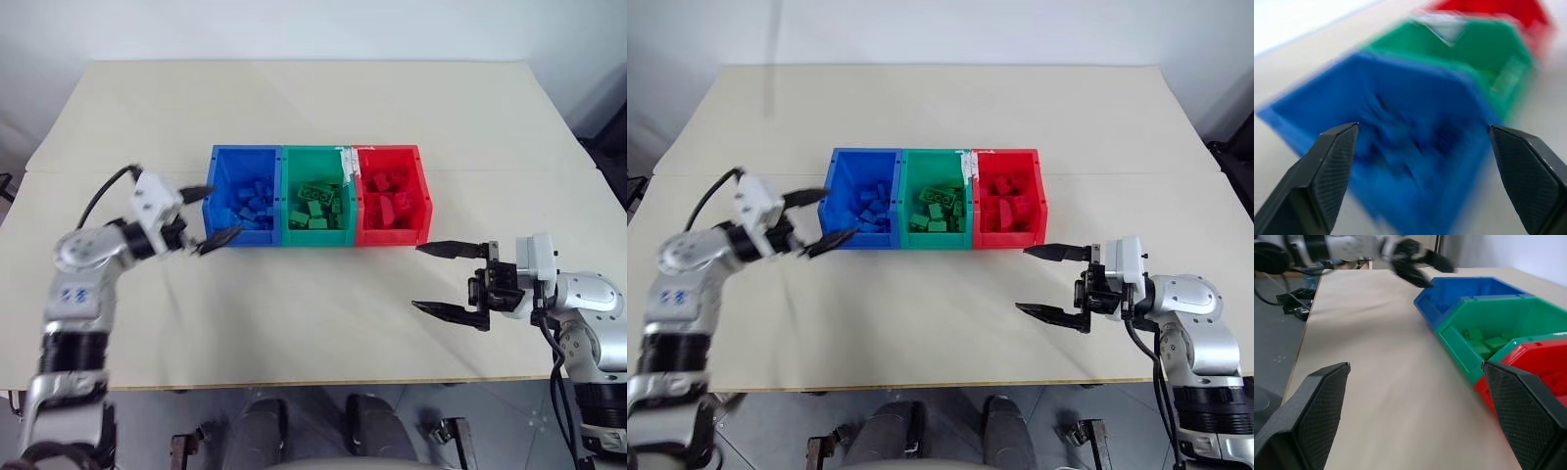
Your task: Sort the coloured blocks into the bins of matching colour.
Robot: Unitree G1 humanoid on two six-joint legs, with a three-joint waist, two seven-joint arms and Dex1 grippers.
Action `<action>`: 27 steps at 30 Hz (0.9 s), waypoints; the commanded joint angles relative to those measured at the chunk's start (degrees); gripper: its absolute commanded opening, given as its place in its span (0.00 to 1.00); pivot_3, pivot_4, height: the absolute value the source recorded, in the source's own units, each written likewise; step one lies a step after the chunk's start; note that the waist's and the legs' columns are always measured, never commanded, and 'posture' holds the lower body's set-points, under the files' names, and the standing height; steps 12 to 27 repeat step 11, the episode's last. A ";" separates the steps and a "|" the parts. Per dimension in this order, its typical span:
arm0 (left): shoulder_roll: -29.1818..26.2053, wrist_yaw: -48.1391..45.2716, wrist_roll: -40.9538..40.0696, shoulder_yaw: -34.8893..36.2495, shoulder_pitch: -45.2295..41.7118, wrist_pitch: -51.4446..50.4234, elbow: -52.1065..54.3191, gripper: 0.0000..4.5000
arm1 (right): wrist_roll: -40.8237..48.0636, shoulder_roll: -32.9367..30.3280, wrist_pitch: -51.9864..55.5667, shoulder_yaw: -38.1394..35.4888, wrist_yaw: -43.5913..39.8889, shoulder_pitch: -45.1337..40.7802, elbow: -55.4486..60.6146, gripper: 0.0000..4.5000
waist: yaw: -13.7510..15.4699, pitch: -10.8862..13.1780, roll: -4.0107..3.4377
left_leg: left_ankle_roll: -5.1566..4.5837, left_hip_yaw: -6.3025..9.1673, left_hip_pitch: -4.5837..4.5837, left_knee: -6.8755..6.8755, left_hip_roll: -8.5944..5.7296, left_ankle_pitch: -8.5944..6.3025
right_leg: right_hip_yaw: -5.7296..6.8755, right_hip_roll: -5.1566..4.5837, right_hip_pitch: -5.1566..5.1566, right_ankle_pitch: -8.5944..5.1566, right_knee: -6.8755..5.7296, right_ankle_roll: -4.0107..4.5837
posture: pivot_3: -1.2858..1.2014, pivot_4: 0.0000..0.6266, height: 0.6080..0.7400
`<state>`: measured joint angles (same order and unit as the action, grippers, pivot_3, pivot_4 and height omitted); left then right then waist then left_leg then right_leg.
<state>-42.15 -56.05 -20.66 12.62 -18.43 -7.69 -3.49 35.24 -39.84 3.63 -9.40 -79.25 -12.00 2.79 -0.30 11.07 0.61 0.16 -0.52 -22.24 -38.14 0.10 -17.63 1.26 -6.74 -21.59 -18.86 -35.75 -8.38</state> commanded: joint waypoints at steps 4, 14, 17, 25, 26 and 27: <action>-4.68 -0.67 -3.75 9.69 15.11 -3.08 10.42 0.99 | -0.07 0.20 -1.60 -1.02 -0.57 -1.96 -2.81 1.00 | 0.44 0.01 -0.02 | -0.04 0.05 0.08 0.03 -0.07 -0.03 | -0.01 -0.22 0.04 -0.02 0.16 0.05 | 0.52 0.24 1.00; -1.84 3.80 -3.54 9.92 21.33 -5.50 15.35 0.99 | -0.58 0.69 -1.58 -0.84 0.64 -2.64 -3.96 1.00 | 0.26 0.01 -0.03 | -0.08 0.20 0.07 0.13 -0.27 -0.05 | 0.14 -0.82 0.06 -0.02 0.16 0.07 | 0.52 0.24 1.00; -1.84 3.80 -3.54 9.92 21.33 -5.50 15.35 0.99 | -0.58 0.69 -1.58 -0.84 0.64 -2.64 -3.96 1.00 | 0.26 0.01 -0.03 | -0.08 0.20 0.07 0.13 -0.27 -0.05 | 0.14 -0.82 0.06 -0.02 0.16 0.07 | 0.52 0.24 1.00; -1.84 3.80 -3.54 9.92 21.33 -5.50 15.35 0.99 | -0.58 0.69 -1.58 -0.84 0.64 -2.64 -3.96 1.00 | 0.26 0.01 -0.03 | -0.08 0.20 0.07 0.13 -0.27 -0.05 | 0.14 -0.82 0.06 -0.02 0.16 0.07 | 0.52 0.24 1.00; -1.84 3.80 -3.54 9.92 21.33 -5.50 15.35 0.99 | -0.58 0.69 -1.58 -0.84 0.64 -2.64 -3.96 1.00 | 0.26 0.01 -0.03 | -0.08 0.20 0.07 0.13 -0.27 -0.05 | 0.14 -0.82 0.06 -0.02 0.16 0.07 | 0.52 0.24 1.00; -1.84 3.80 -3.54 9.92 21.33 -5.50 15.35 0.99 | -0.58 0.69 -1.58 -0.84 0.64 -2.64 -3.96 1.00 | 0.26 0.01 -0.03 | -0.08 0.20 0.07 0.13 -0.27 -0.05 | 0.14 -0.82 0.06 -0.02 0.16 0.07 | 0.52 0.24 1.00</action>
